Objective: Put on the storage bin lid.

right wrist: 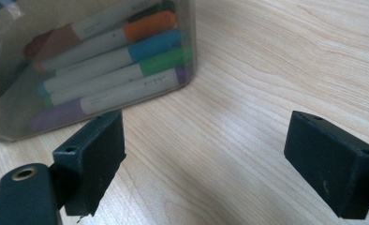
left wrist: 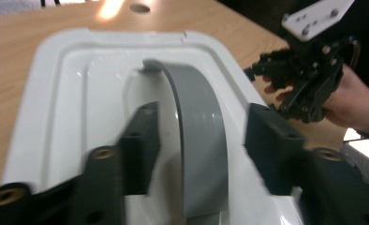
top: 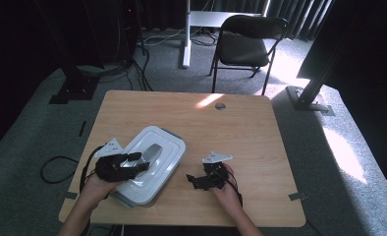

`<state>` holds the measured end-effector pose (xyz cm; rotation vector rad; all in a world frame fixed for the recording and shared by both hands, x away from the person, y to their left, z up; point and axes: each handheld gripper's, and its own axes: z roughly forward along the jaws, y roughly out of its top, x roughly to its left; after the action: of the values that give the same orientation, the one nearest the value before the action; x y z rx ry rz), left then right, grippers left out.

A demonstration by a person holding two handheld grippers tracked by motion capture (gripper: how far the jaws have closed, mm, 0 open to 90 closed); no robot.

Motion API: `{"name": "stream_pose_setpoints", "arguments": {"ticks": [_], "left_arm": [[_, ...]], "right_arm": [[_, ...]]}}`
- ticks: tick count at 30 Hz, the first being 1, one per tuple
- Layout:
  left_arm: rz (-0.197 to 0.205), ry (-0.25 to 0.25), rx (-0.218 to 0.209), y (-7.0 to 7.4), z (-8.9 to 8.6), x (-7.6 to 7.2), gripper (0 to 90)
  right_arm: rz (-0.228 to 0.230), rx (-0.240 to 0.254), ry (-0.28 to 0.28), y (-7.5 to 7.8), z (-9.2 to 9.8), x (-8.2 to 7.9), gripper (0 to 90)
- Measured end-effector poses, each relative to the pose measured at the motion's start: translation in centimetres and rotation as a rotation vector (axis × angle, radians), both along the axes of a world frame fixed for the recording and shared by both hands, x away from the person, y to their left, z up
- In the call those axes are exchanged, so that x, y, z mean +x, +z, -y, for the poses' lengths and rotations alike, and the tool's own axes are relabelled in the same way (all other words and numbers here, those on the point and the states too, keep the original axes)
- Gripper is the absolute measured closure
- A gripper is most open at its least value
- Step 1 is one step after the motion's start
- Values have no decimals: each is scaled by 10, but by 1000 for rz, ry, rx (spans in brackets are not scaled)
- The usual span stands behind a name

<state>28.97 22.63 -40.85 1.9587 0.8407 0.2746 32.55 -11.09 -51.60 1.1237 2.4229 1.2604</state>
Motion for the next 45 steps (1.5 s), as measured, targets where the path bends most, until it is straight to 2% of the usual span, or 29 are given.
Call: {"name": "stream_pose_setpoints", "arguments": {"ticks": [2, 4, 7, 9, 10, 12, 14, 16, 17, 20, 22, 23, 24, 26, 28, 30, 32, 36, 38, 43, 45], "left_arm": [[9, 15, -9, 3, -5, 0, 349], [13, 24, -23, 3, -7, 0, 275], [40, 49, -49, 6, -18, 1, 250], [51, 55, -66, 7, -25, 3, 185], [51, 55, -66, 7, -25, 3, 183], [61, 85, -57, 8, -36, 6, 99], [69, 98, -60, 8, -39, 6, 98], [83, 149, -41, 9, -48, 6, 97], [74, 166, -35, 9, -54, 8, 6], [90, 209, -34, 6, -66, 12, 6], [91, 217, -40, 4, -70, 14, 6], [109, 260, -39, -2, -77, 18, 6], [124, 276, -43, -6, -81, 20, 6], [122, 316, -44, -15, -89, 26, 6], [149, 353, -54, -24, -97, 31, 6], [138, 381, -61, -35, -104, 36, 6], [148, 402, -72, -46, -110, 40, 6], [118, 448, -37, -68, -117, 48, 7], [99, 457, -25, -78, -117, 50, 6], [40, 423, 18, -99, -108, 56, 6], [34, 418, 25, -102, -106, 57, 6]], "right_arm": [[1, 3, 0, 1, 1, 0, 123], [3, 4, 4, 2, 1, 0, 123], [4, 3, 4, 2, 1, 0, 123], [5, 2, 3, 3, 2, 0, 123], [5, 2, 3, 3, 2, 0, 123], [6, 5, 2, 3, 2, -1, 123], [4, 4, 3, 4, 3, -1, 123], [4, 3, 2, 4, 3, -1, 123], [5, 3, 2, 3, 4, -1, 123], [4, 3, 2, 3, 4, -1, 123], [3, 6, 5, 4, 3, -2, 123], [3, 6, 5, 4, 3, -2, 123], [2, 8, 6, 4, 3, -2, 123], [2, 7, 7, 4, 2, -2, 123], [1, 7, 7, 4, 2, -2, 123], [0, 8, 7, 3, 2, -2, 123], [-2, 10, 8, 3, 2, -2, 123], [0, 23, 0, 4, 1, -2, 123], [4, 27, -4, 4, 0, -2, 123], [-9, 28, 10, 0, -8, -5, 123], [-15, 29, 12, -3, -13, -6, 123]]}}
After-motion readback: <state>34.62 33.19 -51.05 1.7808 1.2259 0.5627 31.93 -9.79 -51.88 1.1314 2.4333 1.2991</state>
